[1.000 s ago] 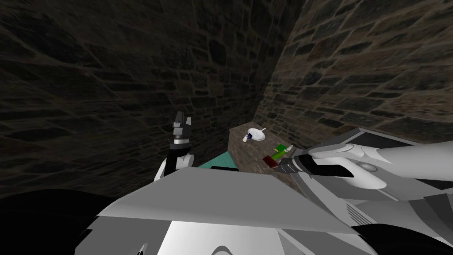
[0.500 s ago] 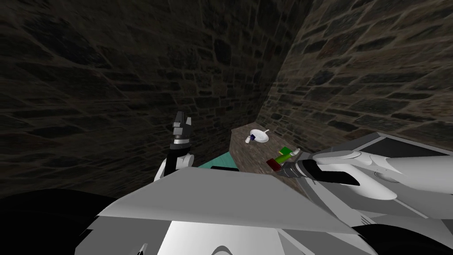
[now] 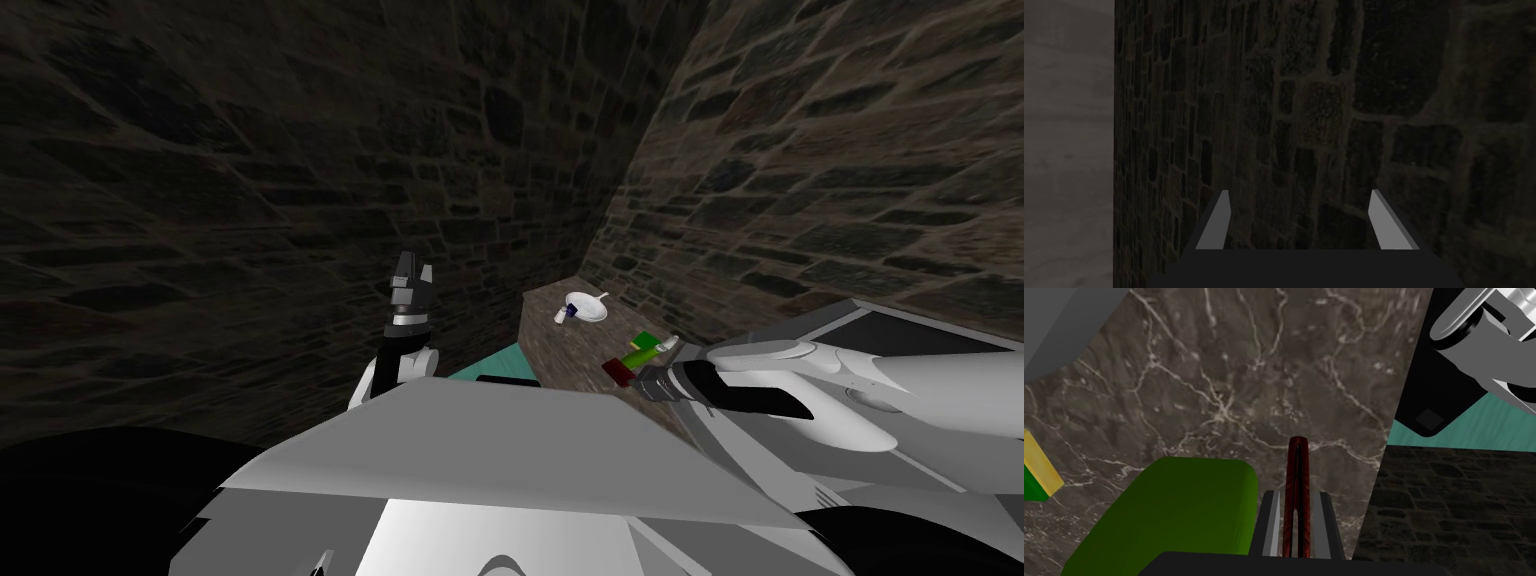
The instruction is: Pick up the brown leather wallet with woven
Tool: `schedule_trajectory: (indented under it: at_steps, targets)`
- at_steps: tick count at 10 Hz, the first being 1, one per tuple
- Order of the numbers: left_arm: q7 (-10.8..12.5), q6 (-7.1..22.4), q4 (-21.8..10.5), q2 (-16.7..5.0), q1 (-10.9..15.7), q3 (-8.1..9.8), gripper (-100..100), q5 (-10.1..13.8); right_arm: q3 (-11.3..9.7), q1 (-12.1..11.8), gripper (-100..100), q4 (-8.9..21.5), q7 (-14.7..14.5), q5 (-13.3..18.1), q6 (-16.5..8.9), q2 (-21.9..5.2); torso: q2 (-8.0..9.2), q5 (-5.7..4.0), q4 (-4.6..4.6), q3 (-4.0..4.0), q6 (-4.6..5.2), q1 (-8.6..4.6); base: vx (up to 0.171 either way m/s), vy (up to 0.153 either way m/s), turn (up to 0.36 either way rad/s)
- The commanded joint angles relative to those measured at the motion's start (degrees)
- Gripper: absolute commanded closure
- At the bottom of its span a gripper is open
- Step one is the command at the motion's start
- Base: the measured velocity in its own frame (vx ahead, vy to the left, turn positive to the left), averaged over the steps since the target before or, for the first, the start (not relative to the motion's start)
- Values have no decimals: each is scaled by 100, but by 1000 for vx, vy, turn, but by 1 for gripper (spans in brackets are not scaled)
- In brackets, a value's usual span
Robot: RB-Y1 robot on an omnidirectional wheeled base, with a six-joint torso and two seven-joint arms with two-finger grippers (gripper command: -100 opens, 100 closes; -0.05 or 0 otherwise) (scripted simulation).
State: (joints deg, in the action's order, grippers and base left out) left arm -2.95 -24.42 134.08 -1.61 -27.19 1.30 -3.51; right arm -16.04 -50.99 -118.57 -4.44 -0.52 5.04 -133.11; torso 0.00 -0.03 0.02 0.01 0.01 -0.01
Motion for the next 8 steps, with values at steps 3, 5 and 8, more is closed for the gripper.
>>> schedule_trajectory:
  at_steps: [3, 5, 8]
  targets:
    - [0, 0, 0, 0, 0, 1, 0, 0, 26, 138, 100, -81, 81, -87, 53, -261, 5, 1, 2, 3, 4, -7, -9, -20, -78]
    - [0, 0, 0, 0, 0, 0, 0, 0, 27, 310, 100, -176, 176, -186, 129, -538, 7, -1, 2, 5, 0, -10, -19, -32, -70]
    - [0, 0, 0, 0, 0, 0, 0, 0, 36, 322, 0, -204, 184, -194, 102, -563, 5, -2, -1, 2, 1, -4, -9, -10, -23]
